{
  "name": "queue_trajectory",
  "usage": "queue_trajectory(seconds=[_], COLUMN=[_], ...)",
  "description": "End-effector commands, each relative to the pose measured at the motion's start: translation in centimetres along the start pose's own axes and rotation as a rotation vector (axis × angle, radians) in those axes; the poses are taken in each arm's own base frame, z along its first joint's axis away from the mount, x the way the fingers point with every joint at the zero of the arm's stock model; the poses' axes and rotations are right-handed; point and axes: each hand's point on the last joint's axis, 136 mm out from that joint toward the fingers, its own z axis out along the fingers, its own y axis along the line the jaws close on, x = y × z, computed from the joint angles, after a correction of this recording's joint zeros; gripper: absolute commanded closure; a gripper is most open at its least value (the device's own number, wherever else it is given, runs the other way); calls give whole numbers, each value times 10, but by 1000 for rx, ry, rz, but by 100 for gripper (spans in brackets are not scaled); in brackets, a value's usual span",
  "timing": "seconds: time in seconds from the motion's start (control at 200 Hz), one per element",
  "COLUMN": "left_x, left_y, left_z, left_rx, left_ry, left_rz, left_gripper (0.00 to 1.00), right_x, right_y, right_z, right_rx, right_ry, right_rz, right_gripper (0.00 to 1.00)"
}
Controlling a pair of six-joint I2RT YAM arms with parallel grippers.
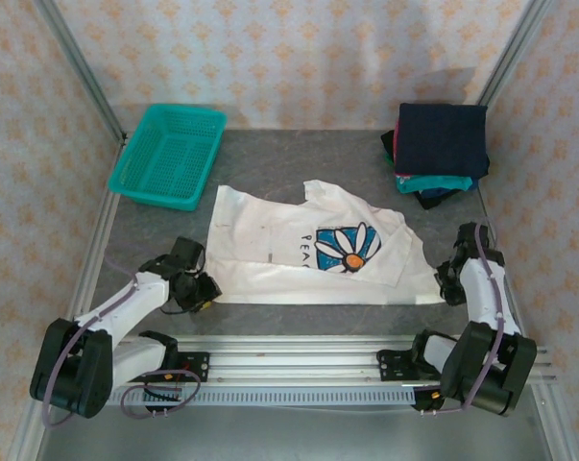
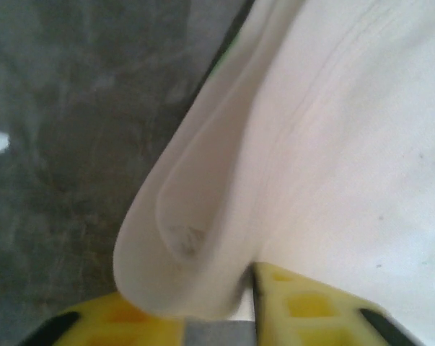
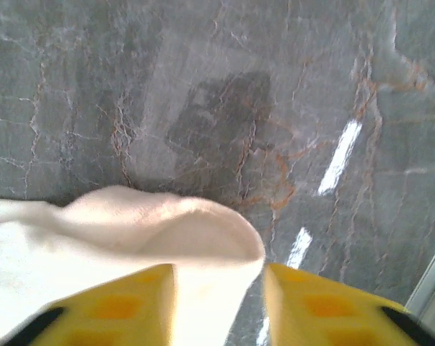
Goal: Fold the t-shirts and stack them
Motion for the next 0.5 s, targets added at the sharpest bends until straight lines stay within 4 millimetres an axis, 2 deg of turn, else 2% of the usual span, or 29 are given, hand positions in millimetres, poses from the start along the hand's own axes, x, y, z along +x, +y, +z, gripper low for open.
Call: queue_trajectory(seconds=[0.0,0.12,0.2,0.27,0.375,0.42,0.495], left_x=[18,8,-4,-15,-32,-35,-38], left_y=[20,3,-20,-47,-90,-108,-131], left_z=[-16,-59,-89,-114,-147,-155,-157], left_rx=[-84,-17,67,138,157,145,102], left_ry=[16,-90,-172,-238,-338,-361,-367], left_rz=[-40,-5,50,141,360,457,585], left_gripper=[51,34,30,29,27,27,27], right_x=[-5,17,41,72,111,119,127], right_y=[18,56,78,88,79,72,62], right_z=[-23,-53,-78,-88,-76,-65,-48], right_rx=[-102,-345,-465,-495,-411,-375,-345], right_ry=[-10,105,188,275,355,364,375], right_rz=[-70,-146,-233,-330,-440,-450,-427], right_gripper=[52,42,38,37,38,38,41])
